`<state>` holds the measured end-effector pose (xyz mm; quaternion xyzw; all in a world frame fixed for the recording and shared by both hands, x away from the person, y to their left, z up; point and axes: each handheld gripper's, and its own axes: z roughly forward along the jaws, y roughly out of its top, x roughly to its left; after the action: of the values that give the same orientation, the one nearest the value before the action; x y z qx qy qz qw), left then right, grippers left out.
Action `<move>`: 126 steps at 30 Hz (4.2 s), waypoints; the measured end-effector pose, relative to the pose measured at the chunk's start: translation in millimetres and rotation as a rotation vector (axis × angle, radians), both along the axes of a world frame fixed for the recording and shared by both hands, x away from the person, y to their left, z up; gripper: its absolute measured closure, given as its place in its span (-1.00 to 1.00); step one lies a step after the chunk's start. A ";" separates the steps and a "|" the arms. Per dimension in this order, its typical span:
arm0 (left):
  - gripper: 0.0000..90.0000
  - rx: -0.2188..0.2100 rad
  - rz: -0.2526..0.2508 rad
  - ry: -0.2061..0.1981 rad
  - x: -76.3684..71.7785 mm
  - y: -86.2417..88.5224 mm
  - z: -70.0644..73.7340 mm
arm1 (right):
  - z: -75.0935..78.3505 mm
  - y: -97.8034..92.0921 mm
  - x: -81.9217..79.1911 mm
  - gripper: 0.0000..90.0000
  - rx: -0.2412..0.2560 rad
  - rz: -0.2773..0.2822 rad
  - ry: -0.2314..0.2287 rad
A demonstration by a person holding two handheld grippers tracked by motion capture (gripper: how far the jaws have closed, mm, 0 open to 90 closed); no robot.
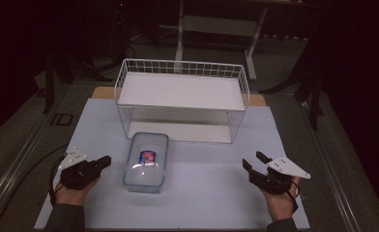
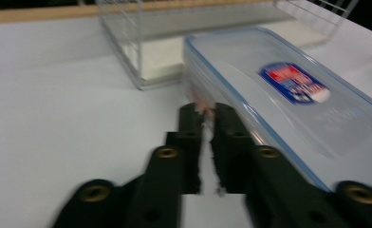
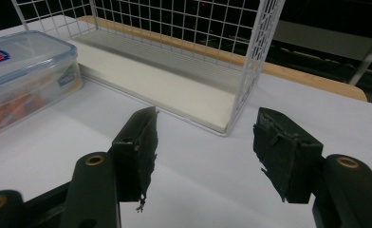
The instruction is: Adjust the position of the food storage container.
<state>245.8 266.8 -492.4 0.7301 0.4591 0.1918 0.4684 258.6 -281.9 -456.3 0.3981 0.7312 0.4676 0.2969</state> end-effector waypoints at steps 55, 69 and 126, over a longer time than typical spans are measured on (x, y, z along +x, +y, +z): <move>1.00 0.077 -0.484 0.038 9.2 -191.1 -7.7 | -6.3 -0.5 9.6 -0.32 0.073 0.050 0.102; 1.00 0.113 -0.443 -0.012 24.1 -224.4 0.0 | -8.9 9.9 11.1 -0.32 0.067 0.084 0.119; 1.00 0.157 -0.087 0.039 38.7 -110.0 -9.5 | -41.3 82.9 59.5 1.00 0.007 0.152 0.357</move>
<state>284.5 156.7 -501.9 0.7875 0.4194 0.1922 0.4086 318.0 -199.0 -497.6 0.4196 0.7986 0.4130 0.1248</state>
